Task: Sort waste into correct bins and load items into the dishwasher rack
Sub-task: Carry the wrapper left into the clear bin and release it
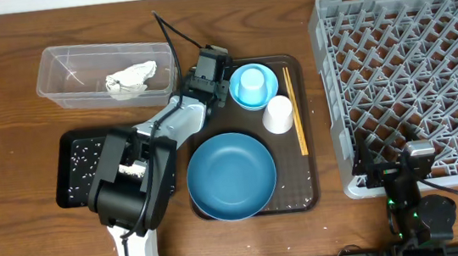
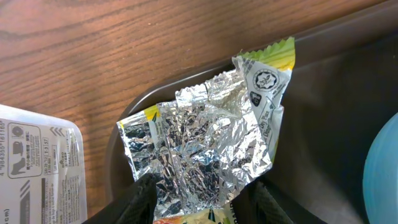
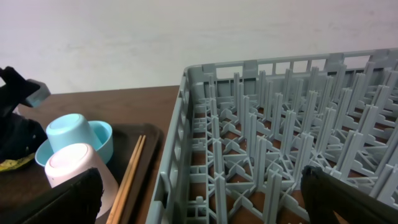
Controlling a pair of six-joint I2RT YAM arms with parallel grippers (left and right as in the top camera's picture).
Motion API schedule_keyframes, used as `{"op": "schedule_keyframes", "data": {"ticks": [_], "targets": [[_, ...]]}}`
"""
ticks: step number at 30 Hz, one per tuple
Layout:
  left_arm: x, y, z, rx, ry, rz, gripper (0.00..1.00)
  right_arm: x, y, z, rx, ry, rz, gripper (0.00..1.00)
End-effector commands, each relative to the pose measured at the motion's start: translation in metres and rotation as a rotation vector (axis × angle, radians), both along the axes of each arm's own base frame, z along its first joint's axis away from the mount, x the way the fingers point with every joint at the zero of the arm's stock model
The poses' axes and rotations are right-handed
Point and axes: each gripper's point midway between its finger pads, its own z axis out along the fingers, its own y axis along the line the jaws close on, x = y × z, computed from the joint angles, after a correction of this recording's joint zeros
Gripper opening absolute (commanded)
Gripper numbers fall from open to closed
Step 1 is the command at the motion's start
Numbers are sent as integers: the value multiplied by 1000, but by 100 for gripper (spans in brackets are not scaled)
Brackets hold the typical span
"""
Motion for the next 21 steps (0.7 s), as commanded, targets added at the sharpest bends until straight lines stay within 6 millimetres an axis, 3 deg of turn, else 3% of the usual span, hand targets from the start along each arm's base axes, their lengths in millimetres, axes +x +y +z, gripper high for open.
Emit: {"op": "schedule_keyframes", "data": {"ticks": [1,7,12,16,21], "targets": [[-1,3,-13,13,25,-1,52,0,-3,0,-3,-2,-15,99],[0,1,-15,5,24,-7,54,0,-3,0,-3,-2,-15,99],[0,1,-15,4,23,-7,36,0,-3,0,-3,-2,-15,99],[2,0,-14,1,14,-7,8,0,-3,0,-3,-2,-15,99],[1,-5,-4,-6,-2,-16,6,0,-3,0,-3,-2,-15,99]]}}
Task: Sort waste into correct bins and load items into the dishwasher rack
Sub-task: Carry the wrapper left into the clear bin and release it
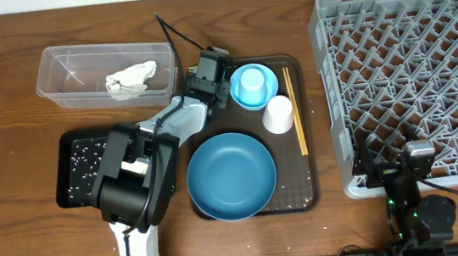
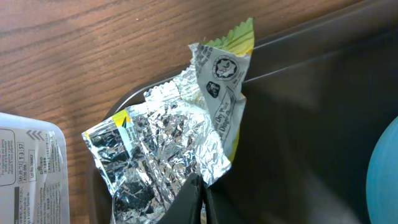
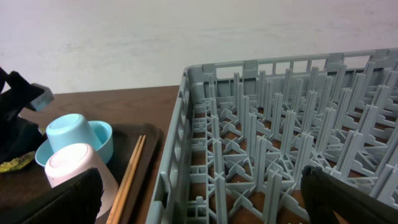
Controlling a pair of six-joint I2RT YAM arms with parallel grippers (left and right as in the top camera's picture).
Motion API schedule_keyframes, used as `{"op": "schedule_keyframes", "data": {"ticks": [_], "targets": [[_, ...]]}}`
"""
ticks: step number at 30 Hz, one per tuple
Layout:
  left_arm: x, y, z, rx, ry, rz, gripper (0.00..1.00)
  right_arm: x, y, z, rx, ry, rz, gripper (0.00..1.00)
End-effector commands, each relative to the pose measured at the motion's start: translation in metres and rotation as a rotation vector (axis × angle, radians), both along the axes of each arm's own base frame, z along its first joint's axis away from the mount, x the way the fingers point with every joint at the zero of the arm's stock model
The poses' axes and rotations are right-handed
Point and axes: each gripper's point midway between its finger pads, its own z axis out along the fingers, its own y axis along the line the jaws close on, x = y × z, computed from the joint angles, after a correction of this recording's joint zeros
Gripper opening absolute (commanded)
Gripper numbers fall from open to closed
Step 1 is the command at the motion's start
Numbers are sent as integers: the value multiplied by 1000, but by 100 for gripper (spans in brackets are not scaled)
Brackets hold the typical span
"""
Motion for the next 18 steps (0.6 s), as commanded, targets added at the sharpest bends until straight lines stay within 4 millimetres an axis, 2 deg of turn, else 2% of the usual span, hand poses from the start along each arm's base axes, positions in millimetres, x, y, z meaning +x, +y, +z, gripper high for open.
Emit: {"op": "schedule_keyframes", "data": {"ticks": [1,3,10,14,18], "targets": [[0,-5,15,-5,-22,-10,6,0,-3,0,-3,-2,-15,99],[-1,-10,35,-25,-53,-14,6,0,-3,0,-3,-2,-15,99],[-12,-29,141,-170,-212,-27,6,0,-3,0,-3,-2,-15,99],[-20,-24,198,-242,-312,-13,6,0,-3,0,-3,-2,-15,99],[-22,-3,236,-272,-394,41,6,0,-3,0,-3,-2,-15,99]]}}
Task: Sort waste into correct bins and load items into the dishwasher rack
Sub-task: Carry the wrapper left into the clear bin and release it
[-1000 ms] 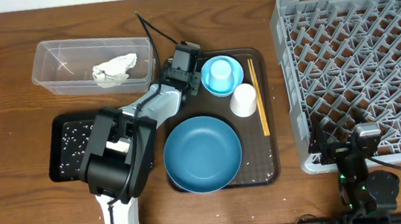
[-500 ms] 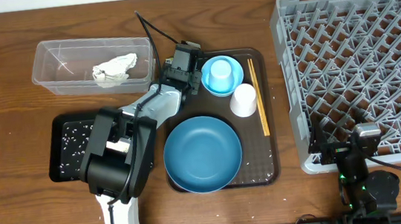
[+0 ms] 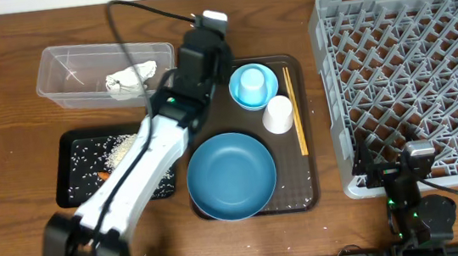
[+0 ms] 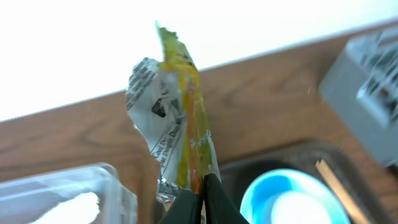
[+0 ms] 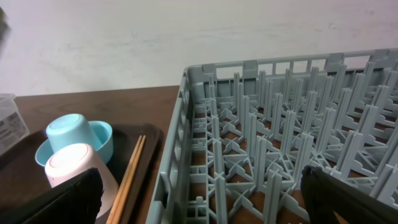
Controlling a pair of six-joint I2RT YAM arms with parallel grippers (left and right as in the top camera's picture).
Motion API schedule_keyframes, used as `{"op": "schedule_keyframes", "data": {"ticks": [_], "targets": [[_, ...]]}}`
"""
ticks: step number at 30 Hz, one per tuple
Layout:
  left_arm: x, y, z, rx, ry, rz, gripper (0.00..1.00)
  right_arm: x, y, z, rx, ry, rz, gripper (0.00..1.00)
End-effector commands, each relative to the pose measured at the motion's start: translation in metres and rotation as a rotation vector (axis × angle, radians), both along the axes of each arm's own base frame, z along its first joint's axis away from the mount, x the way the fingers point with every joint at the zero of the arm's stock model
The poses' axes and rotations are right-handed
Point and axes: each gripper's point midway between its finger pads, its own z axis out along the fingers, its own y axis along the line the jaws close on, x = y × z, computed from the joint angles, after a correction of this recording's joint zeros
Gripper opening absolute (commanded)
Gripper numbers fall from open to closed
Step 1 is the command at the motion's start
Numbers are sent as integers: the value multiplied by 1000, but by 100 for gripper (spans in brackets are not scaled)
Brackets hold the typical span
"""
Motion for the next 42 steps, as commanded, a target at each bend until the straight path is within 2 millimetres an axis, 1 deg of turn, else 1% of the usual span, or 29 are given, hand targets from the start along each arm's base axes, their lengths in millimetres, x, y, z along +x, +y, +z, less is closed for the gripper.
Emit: {"op": "schedule_keyframes", "data": {"ticks": [1,4,7,12,16,18,20,23,24,25,27,28,29,30,32,35,38,40,42], "targets": [[4,25,22,-47,-40,93,6,0,-3,0,-3,-2,-15,99],[12,63,27,-75,-58,236,6,0,-3,0,-3,-2,-15,99],[20,99,19,-132,-35,354,6,0,-3,0,-3,-2,-15,99],[33,166,-10,-269,16,584,6,0,-3,0,-3,-2,-15,99],[38,220,-42,-403,52,785,6,0,-3,0,-3,-2,-15,99],[39,238,-57,-480,66,875,6,0,-3,0,-3,-2,-15,99],[39,251,-69,-556,74,948,6,0,-3,0,-4,-2,-15,99],[39,256,-79,-667,87,1006,6,0,-3,0,-3,-2,-15,99],[40,255,-80,-710,90,1019,10,0,-3,0,-3,-2,-15,99],[40,254,-80,-742,93,1025,22,0,-3,0,-3,-2,-15,99],[41,253,-80,-777,88,1040,53,0,-3,0,-3,-2,-15,99],[41,252,-79,-779,89,1035,66,0,-3,0,-3,-2,-15,99],[41,251,-79,-783,93,1027,76,0,-3,0,-3,-2,-15,99],[42,247,-78,-784,105,1004,80,0,-3,0,-3,-2,-15,99],[44,238,-73,-792,125,946,86,0,-3,0,-3,-2,-15,99],[43,225,-52,-831,129,858,89,0,-3,0,-3,-2,-15,99],[36,210,-15,-892,112,759,91,0,-3,0,-3,-2,-15,99],[24,200,11,-925,106,697,91,0,-3,0,-3,-2,-15,99],[5,198,32,-929,100,688,92,0,-3,0,-3,-2,-15,99]]}}
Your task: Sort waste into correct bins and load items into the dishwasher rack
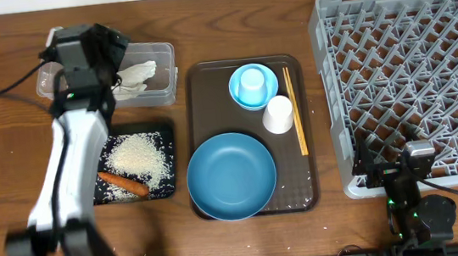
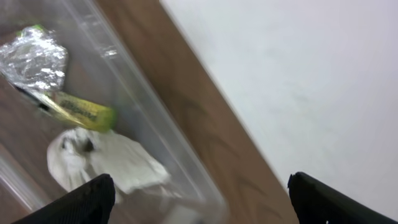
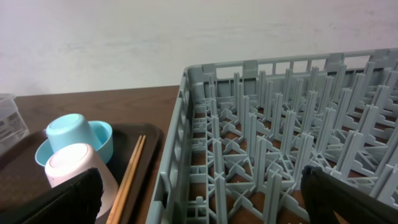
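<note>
The foil snack wrapper, silver with a yellow-green edge, lies in the clear plastic bin beside a crumpled white tissue. My left gripper hovers over the bin's left end, open and holding nothing; in the overhead view it hides the wrapper. On the brown tray sit a blue plate, a blue cup in a blue bowl, a white cup and chopsticks. My right gripper rests open at the near edge of the grey dishwasher rack.
A black tray left of the brown tray holds rice and an orange food piece. The left arm stretches over the table's left side. In the right wrist view the rack wall stands between the cups and my fingers.
My left gripper held the wrapper raised near the brown tray's upper left corner. Now it is open over the clear bin and the wrapper lies inside. The black tray is uncovered.
My left gripper stood open around the foil wrapper at the brown tray's upper left corner, then shut on it. Later it held the wrapper raised. Now the wrapper rests in the clear bin with the tissue. The right arm has stayed still.
</note>
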Controlling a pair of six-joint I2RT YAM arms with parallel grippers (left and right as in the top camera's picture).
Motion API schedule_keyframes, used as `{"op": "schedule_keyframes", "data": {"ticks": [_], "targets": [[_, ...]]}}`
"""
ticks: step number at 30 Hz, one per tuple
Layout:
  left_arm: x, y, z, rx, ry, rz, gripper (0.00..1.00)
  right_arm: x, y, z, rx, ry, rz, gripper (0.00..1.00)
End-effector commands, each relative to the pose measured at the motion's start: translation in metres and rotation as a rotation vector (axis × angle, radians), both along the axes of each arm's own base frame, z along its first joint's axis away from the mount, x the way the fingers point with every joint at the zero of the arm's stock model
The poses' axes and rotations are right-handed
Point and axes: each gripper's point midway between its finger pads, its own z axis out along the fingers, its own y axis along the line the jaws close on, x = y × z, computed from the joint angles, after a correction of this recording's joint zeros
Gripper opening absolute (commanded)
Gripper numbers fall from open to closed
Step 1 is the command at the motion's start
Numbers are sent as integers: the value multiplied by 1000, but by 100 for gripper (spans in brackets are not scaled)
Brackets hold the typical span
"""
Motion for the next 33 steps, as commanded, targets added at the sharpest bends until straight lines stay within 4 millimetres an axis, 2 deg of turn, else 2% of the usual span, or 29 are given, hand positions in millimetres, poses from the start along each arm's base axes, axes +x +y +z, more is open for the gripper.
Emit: {"op": "schedule_keyframes", "data": {"ticks": [1,4,10,12,15,20,33], "targets": [[-33,-11,57,-29,-79,-54,92,0,-3,0,-3,-2,-15,99],[-71,5,63,-3,-12,17,92,0,-3,0,-3,-2,-15,99],[-161,71,50,152,215,316,98,0,-3,0,-3,-2,-15,99],[-181,79,43,157,280,348,98,0,-3,0,-3,-2,-15,99],[-202,81,29,154,380,356,98,0,-3,0,-3,-2,-15,99],[-216,78,17,152,465,347,99,0,-3,0,-3,-2,-15,99],[-216,78,17,152,465,347,100,0,-3,0,-3,-2,-15,99]]}}
